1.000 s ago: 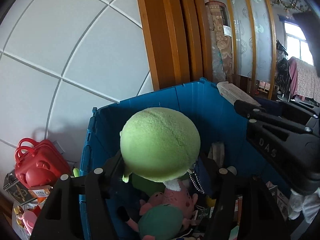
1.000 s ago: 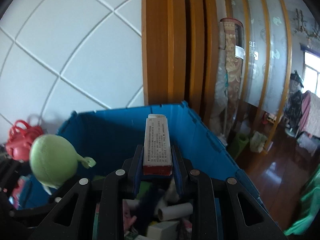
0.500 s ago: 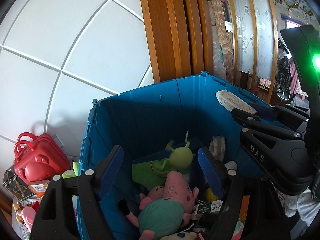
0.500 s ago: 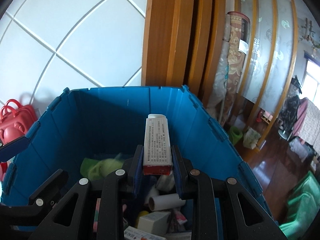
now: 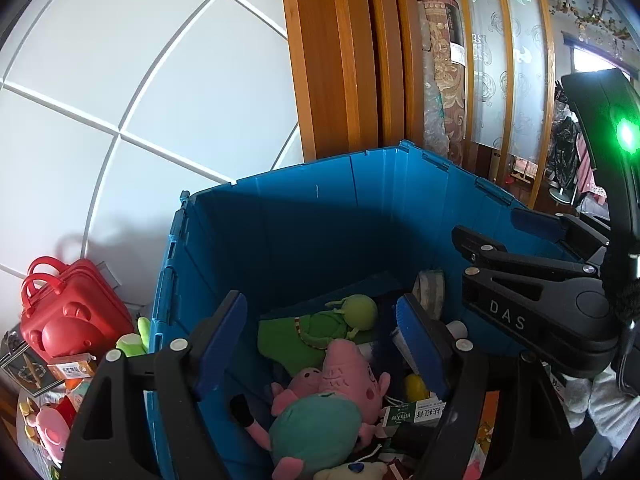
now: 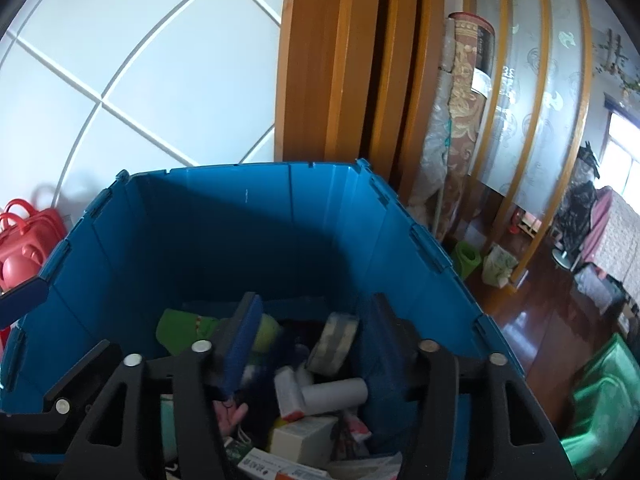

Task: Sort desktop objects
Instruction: 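Carry the green ball and white box into the crate and open both tools, then withdraw both tools from the crate back toward the pile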

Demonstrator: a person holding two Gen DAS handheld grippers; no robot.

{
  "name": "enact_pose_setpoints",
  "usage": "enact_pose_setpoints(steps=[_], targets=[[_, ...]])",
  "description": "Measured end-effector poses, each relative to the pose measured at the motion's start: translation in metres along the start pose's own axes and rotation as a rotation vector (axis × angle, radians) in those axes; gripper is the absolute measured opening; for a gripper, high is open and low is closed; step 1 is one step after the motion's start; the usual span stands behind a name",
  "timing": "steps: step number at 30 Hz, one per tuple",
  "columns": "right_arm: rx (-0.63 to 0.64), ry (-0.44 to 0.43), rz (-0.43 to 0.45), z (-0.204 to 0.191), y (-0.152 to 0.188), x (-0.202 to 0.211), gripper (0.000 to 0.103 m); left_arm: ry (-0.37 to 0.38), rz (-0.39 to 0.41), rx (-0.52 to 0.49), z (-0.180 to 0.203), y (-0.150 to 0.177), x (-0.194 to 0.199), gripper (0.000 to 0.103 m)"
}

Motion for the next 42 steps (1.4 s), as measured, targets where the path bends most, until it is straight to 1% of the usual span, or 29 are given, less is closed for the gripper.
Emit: enact_pose_setpoints(steps=[1, 2, 3, 4, 7, 10, 12, 15, 18, 21, 22, 24, 25, 28, 31, 32, 34, 35, 37, 40, 42], targets=[[-0.002, 0.003, 0.002, 0.001, 0.000, 0.000, 0.072, 0.002, 0.000, 0.003, -0.001, 0.000, 0.000, 0.077], [-0.007, 0.011, 0.005, 0.002, -0.001, 0.000, 0.078, 0.005, 0.001, 0.010, -0.002, 0.001, 0.000, 0.077], [-0.015, 0.017, 0.008, 0.004, -0.002, 0.001, 0.092, 0.010, 0.000, 0.013, -0.002, 0.001, 0.001, 0.077], [-0.023, 0.016, 0.010, 0.006, -0.003, 0.001, 0.102, 0.014, 0.001, 0.021, -0.004, 0.001, 0.001, 0.077], [-0.060, -0.010, 0.019, 0.012, -0.006, 0.005, 0.103, 0.013, 0.000, 0.030, -0.005, 0.001, 0.001, 0.077], [-0.067, -0.014, 0.028, 0.013, -0.008, 0.008, 0.103, 0.012, 0.010, 0.048, -0.009, 0.001, 0.005, 0.077], [-0.073, -0.033, 0.040, 0.014, -0.010, 0.012, 0.103, 0.011, 0.036, 0.088, -0.016, 0.001, 0.012, 0.077], [-0.081, -0.064, 0.070, 0.014, -0.012, 0.022, 0.103, 0.013, 0.045, 0.174, -0.035, 0.004, 0.025, 0.077], [-0.137, -0.126, 0.096, 0.018, -0.016, 0.038, 0.103, 0.004, 0.068, 0.242, -0.059, 0.009, 0.048, 0.077], [-0.199, -0.183, 0.099, 0.016, -0.019, 0.062, 0.103, -0.036, 0.111, 0.287, -0.085, 0.017, 0.076, 0.079], [-0.207, -0.201, 0.095, 0.012, -0.019, 0.069, 0.103, -0.056, 0.124, 0.302, -0.094, 0.022, 0.085, 0.083], [-0.192, -0.269, 0.099, -0.004, -0.013, 0.091, 0.103, -0.100, 0.151, 0.321, -0.109, 0.033, 0.105, 0.087], [-0.181, -0.293, 0.104, -0.011, -0.010, 0.099, 0.103, -0.121, 0.163, 0.326, -0.116, 0.041, 0.114, 0.089], [-0.131, -0.372, 0.123, -0.042, 0.005, 0.129, 0.103, -0.193, 0.179, 0.324, -0.134, 0.069, 0.139, 0.090], [-0.083, -0.441, 0.120, -0.075, 0.023, 0.151, 0.103, -0.268, 0.174, 0.302, -0.148, 0.104, 0.159, 0.090], [-0.070, -0.457, 0.117, -0.084, 0.028, 0.156, 0.103, -0.296, 0.170, 0.291, -0.154, 0.121, 0.166, 0.090], [-0.035, -0.502, 0.111, -0.107, 0.041, 0.168, 0.103, -0.341, 0.145, 0.277, -0.166, 0.148, 0.175, 0.090], [-0.014, -0.529, 0.104, -0.122, 0.050, 0.175, 0.103, -0.377, 0.125, 0.275, -0.173, 0.167, 0.181, 0.090], [0.012, -0.566, 0.096, -0.143, 0.063, 0.184, 0.103, -0.421, 0.090, 0.282, -0.186, 0.196, 0.188, 0.090], [0.045, -0.616, 0.082, -0.179, 0.084, 0.195, 0.103, -0.471, 0.022, 0.316, -0.211, 0.245, 0.198, 0.090], [0.064, -0.649, 0.059, -0.203, 0.102, 0.198, 0.103, -0.504, -0.035, 0.358, -0.232, 0.282, 0.204, 0.090]])
Point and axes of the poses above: each gripper's, at about its wrist camera, not at the fingertips, and x roughly against the way its jaws point, z to its right, y to its underside, the point moved 1 cm from there along -x, roughly the way its jaws point, and after that the axes turned 15 degrees about -x, right-handed, at the moved point
